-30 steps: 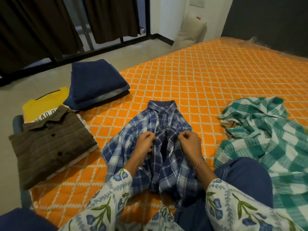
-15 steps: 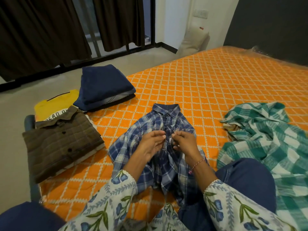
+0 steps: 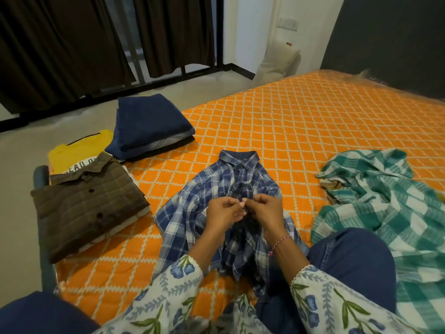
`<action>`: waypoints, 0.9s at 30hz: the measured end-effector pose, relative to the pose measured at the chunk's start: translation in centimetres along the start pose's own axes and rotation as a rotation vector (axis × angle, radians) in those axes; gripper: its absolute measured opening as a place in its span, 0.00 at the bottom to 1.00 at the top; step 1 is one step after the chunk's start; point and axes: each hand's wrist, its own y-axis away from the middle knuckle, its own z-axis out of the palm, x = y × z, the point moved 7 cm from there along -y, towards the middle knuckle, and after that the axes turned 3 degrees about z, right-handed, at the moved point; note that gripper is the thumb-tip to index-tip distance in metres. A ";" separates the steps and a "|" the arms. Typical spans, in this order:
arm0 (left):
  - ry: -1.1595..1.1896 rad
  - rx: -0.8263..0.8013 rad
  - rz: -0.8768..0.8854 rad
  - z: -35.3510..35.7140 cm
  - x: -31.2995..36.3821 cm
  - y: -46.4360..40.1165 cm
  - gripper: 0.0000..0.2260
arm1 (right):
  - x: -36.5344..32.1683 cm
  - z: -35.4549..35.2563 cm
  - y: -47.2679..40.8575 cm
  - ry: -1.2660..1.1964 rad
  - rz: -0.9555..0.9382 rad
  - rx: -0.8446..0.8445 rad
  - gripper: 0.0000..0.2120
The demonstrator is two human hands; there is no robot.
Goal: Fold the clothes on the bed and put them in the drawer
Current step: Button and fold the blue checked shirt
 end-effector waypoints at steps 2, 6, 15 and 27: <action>-0.032 0.071 0.056 -0.3 0.8 -0.1 0.05 | -1.0 -0.1 0.1 0.030 -0.047 0.048 0.18; -0.243 0.232 0.209 -1.3 3.5 -1.1 0.06 | -3.3 -0.2 0.2 0.059 -0.111 0.039 0.22; -0.564 0.074 0.468 0.4 12.4 -2.6 0.05 | -8.2 -0.9 -0.9 0.072 -0.115 -0.078 0.10; -0.313 0.014 0.140 0.9 5.9 -2.6 0.03 | -7.1 -1.1 0.6 0.449 -0.309 0.107 0.11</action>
